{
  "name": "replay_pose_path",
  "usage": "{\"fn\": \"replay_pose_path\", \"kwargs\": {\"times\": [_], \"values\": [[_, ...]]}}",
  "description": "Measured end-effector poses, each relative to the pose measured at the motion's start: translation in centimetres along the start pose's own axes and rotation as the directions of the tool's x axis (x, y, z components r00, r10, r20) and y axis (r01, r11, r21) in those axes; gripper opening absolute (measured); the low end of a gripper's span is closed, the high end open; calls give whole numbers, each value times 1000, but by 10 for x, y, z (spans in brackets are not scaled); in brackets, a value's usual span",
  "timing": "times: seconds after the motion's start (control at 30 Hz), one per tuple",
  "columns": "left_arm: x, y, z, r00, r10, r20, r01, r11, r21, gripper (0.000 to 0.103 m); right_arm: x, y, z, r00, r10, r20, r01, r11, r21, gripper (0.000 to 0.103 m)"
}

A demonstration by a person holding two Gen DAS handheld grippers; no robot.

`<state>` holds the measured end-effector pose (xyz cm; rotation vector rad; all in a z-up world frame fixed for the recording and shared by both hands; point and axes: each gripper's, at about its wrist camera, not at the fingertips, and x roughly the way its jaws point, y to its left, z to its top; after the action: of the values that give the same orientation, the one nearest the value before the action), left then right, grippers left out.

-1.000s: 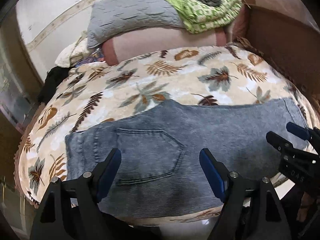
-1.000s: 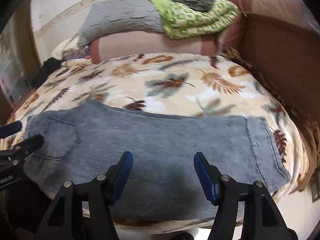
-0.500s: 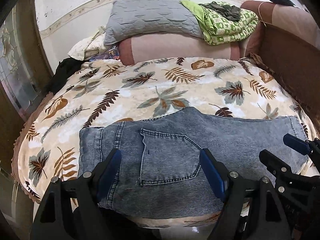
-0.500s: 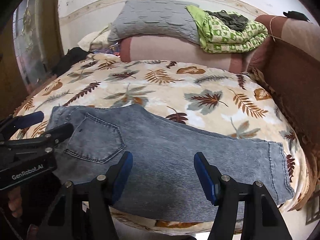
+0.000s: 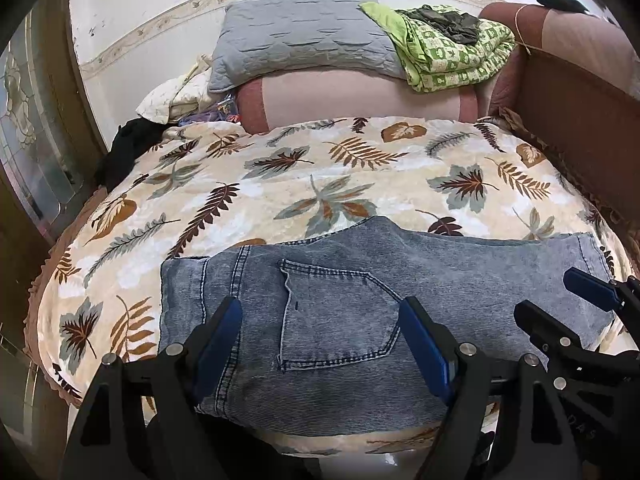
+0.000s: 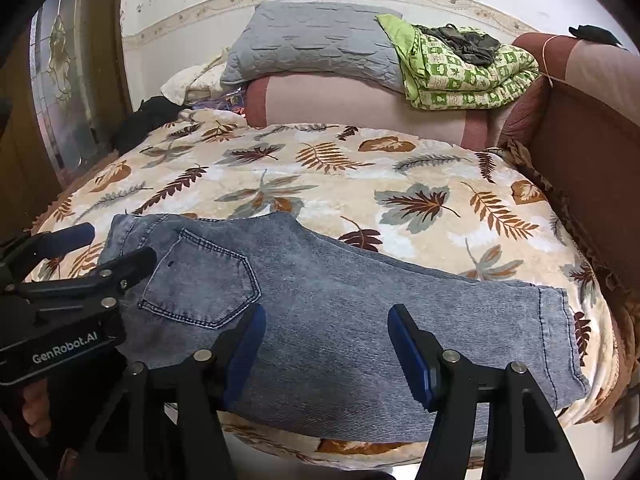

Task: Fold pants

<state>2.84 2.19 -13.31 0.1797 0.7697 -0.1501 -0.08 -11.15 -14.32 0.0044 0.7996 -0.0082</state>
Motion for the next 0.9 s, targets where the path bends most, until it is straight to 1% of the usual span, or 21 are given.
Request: {"fn": "replay_pose_path", "kwargs": {"times": [0.67,0.9], "values": [[-4,-5,-2,1000,7,2,-7,1000,12,81,-3,-7,-4,1000,12,6,-12,1000,28,67],[-4,-6,-3,1000,5,-4,-5,1000,17,81,-1,-7,-6,1000,6,-12,-5,1000,23,68]]}}
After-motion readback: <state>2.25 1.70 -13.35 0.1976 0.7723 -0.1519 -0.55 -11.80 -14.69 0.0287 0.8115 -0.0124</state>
